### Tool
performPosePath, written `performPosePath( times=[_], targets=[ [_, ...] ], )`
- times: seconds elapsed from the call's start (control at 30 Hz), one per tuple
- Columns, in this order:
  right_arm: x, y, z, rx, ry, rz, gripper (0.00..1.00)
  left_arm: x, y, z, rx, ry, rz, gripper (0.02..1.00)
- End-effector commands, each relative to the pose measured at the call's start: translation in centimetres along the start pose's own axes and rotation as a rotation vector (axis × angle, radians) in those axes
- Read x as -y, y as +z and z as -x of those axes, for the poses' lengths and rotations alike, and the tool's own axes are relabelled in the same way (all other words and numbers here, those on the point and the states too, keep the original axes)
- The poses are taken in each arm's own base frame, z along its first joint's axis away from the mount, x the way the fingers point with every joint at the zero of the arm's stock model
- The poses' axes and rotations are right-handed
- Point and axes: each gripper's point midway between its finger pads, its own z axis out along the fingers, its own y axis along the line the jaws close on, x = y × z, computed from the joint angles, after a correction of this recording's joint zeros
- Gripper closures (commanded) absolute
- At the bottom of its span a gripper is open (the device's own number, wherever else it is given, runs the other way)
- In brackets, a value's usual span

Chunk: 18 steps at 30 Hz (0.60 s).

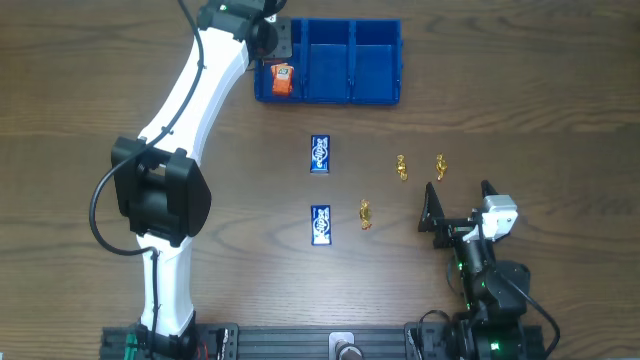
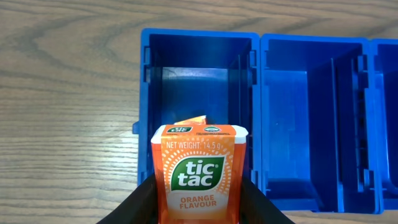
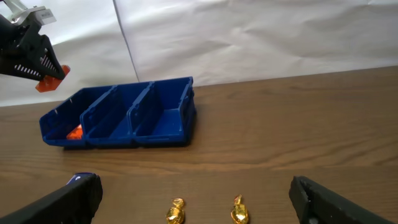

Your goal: Sort Candies Into Trays

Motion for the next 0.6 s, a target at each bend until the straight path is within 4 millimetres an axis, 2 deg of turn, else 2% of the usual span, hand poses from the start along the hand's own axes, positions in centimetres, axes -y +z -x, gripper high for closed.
performPosePath(
  times=[0.03,0.17,0.27,0.4,0.5,0.57,0.6],
  targets=[
    [0.2,0.0,0.0,0.001,-0.005,-0.01,0.003,0.5,1.2,-0.2,-0.014,0.027,-0.011,0.711],
    [0.2,0.0,0.0,0.001,-0.005,-0.01,0.003,0.7,1.2,-0.2,-0.011,0.027,-0.023,0.667],
    [0.2,0.0,0.0,0.001,-0.005,-0.01,0.003,1.0,1.2,0.0,-0.007,0.03,-0.04,0.459],
    [0.2,0.0,0.0,0.001,-0.005,-0.01,0.001,1.3,0.4,0.3,0.004,0.029,-0.057,0.277],
    [0.2,0.0,0.0,0.001,-0.005,-0.01,0.003,1.5,-1.7,1.4,0.043,0.026,-0.069,0.253],
    [0.2,0.0,0.0,0.001,-0.005,-0.01,0.003,1.3,-4.3,2.5,0.093,0.023,-0.069,0.246],
    [0.2,0.0,0.0,0.001,-0.005,-0.01,0.003,1.0,-6.3,3.3,0.132,0.02,-0.065,0.244]
  ],
)
